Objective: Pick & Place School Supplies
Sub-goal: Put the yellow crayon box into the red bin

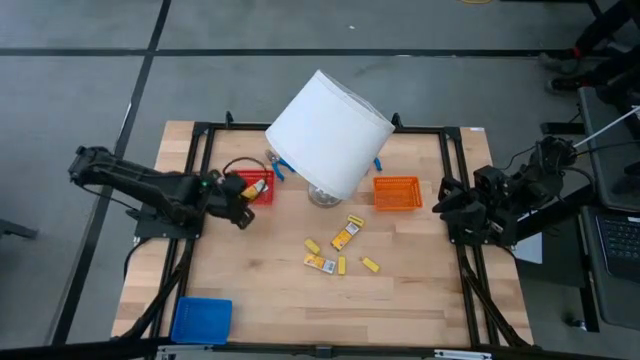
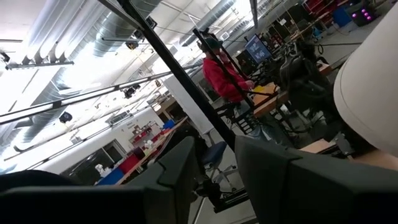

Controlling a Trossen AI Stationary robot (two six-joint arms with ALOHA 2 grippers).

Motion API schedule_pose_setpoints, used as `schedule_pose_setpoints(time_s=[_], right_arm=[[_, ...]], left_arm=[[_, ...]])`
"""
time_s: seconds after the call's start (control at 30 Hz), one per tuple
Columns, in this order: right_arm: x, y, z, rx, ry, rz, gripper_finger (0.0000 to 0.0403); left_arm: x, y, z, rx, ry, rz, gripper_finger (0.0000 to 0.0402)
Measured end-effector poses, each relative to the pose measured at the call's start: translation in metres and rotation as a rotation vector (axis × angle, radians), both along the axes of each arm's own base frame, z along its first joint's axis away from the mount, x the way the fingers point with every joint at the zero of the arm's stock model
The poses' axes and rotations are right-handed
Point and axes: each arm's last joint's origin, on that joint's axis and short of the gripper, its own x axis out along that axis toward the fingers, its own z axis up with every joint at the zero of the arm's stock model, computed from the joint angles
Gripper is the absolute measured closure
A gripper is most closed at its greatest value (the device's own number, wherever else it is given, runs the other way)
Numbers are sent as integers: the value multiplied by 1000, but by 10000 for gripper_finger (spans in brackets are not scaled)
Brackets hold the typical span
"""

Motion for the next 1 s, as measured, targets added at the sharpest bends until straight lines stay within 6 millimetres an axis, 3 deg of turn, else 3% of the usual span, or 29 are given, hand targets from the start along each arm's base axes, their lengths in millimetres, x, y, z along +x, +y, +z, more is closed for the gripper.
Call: schedule_pose_setpoints(time_s=[0.17, 0.3, 0.53, 0.77, 1.0], right_arm=[[-1, 0, 1, 14, -7, -18, 282], [-2, 2, 5, 22, -36, -22, 282], [0, 7, 4, 24, -23, -49, 282], [-1, 12, 6, 17, -43, -59, 282], [-3, 15, 6, 18, -37, -63, 282]], left_arm=[[4, 18, -1, 118, 185, -254, 276], [5, 40, -5, 143, 245, -189, 276], [10, 65, -26, 27, 284, -195, 276], [15, 76, -36, -13, 336, -158, 258], [17, 81, -41, -28, 358, -127, 212]])
